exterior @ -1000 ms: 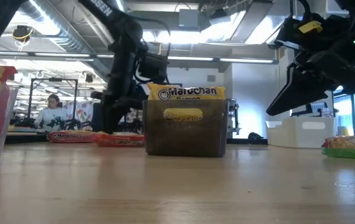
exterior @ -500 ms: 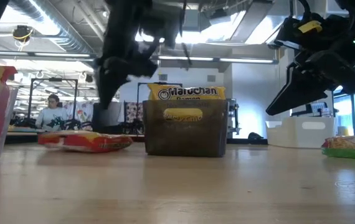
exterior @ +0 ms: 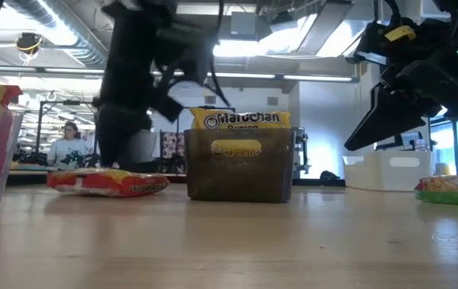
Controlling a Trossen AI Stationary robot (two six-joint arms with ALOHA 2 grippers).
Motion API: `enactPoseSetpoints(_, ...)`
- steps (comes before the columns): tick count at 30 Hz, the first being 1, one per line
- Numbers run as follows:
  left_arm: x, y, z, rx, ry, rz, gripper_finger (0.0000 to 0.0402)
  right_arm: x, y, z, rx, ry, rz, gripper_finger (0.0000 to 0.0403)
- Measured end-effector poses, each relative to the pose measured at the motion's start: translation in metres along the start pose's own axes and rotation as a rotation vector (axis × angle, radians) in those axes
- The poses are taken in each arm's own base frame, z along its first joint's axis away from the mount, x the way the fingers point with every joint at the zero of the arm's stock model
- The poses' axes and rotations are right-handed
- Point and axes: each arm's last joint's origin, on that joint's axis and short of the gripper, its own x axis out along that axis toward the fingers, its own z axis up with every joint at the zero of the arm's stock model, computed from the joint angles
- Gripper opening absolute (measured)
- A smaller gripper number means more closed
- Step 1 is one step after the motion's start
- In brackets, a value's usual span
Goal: Sort Maruchan noodles
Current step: Put the red noodle pack into the transparent bin
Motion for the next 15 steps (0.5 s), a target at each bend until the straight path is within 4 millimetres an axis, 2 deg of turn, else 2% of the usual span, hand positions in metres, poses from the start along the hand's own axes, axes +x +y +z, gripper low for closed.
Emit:
enactPoseSetpoints(2, 0.009, -0.007, -0.005, -0.008, -0.019, -0.019, 0.003, 0.0, 0.0, 0.0, -0.003, 0.0, 0.0, 0.0017)
enactPoseSetpoints(6, 0.009, -0.019, -0.014, 0.008, -0.071, -0.02, 0.002, 0.0, 0.0, 0.0, -0.001, -0.004, 0.002, 0.0017)
enactPoseSetpoints(12, -0.017, -0.049, -0.02, 0.061, -0.127, -0.162, 0.0007, 0.0, 0.002, 0.003, 0.022, -0.029, 0.019, 0.0017)
enactPoseSetpoints(15, -0.032, -0.062, -0.022, 0.074, -0.132, -0.285, 0.0003, 0.0, 0.003, 0.004, 0.028, -0.035, 0.023, 0.0017)
